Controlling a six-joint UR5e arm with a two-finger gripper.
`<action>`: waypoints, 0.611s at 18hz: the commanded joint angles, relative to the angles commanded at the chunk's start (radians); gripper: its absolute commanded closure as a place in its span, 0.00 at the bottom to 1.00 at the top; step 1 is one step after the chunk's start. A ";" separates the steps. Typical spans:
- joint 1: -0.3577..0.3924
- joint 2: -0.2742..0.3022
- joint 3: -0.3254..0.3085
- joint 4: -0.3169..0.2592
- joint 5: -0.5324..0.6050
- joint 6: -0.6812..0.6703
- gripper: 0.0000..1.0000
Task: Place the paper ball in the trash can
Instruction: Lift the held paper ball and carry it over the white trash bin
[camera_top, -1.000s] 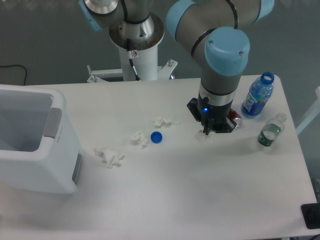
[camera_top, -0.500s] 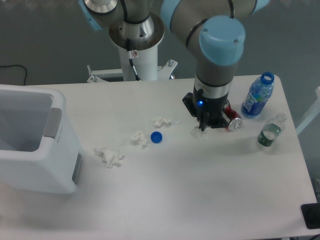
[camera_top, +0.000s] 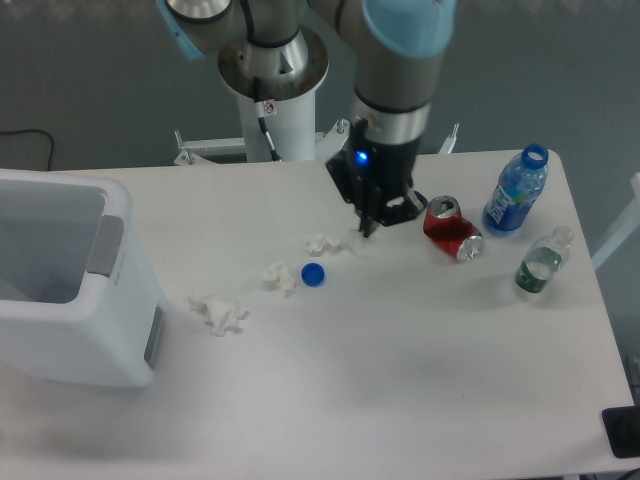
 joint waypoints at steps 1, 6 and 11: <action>-0.008 0.008 0.000 0.000 -0.012 -0.015 0.97; -0.063 0.040 0.005 0.005 -0.132 -0.100 0.97; -0.186 0.066 0.008 0.009 -0.181 -0.205 0.97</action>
